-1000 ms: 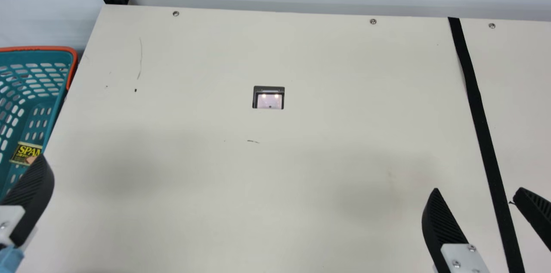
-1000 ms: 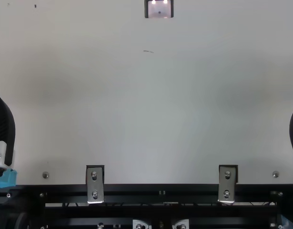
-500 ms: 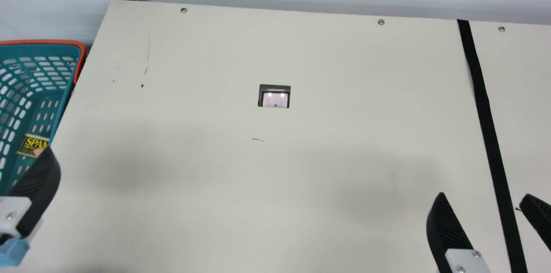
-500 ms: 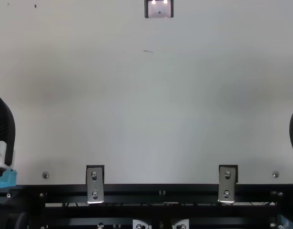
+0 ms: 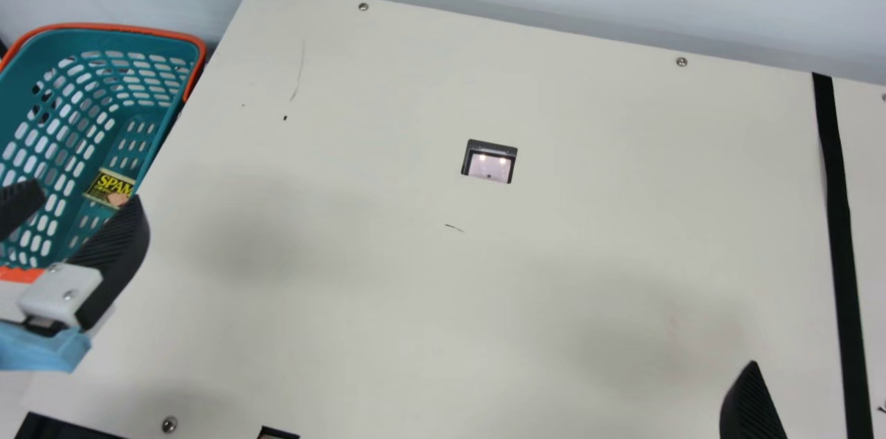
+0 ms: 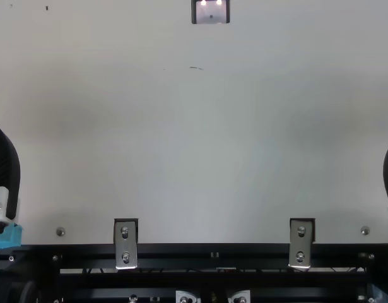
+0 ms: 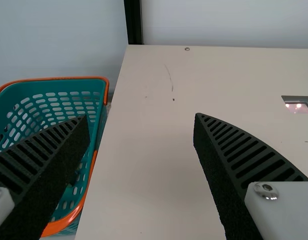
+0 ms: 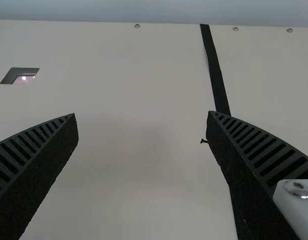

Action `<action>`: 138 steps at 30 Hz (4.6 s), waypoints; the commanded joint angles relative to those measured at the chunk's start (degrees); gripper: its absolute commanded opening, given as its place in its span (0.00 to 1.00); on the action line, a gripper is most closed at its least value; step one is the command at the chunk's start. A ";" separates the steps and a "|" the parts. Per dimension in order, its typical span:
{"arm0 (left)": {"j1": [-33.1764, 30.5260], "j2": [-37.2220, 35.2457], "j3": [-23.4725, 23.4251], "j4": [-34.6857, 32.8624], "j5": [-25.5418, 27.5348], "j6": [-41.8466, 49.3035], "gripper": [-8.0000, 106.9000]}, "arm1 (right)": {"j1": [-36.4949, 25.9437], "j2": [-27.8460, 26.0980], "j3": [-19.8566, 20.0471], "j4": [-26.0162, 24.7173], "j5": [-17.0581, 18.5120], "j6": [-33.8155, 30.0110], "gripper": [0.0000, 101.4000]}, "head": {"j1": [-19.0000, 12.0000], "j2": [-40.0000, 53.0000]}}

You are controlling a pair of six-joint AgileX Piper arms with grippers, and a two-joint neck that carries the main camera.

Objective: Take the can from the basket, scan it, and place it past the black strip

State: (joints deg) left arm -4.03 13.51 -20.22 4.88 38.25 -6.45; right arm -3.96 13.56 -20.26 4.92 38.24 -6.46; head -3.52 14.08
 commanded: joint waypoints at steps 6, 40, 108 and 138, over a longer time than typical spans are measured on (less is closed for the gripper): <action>0.00 0.00 0.00 0.00 0.00 0.00 0.85 | 0.00 0.00 0.00 0.00 0.00 0.00 1.00 | -2.42 5.30; 1.53 2.30 -2.95 0.56 0.68 -0.70 0.85 | 0.00 0.00 0.00 0.00 0.00 0.00 1.00 | -6.62 12.97; 28.08 92.50 -39.81 11.00 -6.68 -45.06 0.85 | 0.00 0.00 0.00 0.00 0.00 0.00 1.00 | -6.62 12.97; 36.62 113.69 -56.29 -2.03 -0.31 -34.99 0.85 | 0.00 0.00 0.00 0.00 0.00 0.00 1.00 | -6.62 12.97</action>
State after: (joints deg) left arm 32.56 126.50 -75.90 2.75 37.78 -41.41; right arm -3.96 13.56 -20.26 4.92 38.24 -6.46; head -7.33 26.10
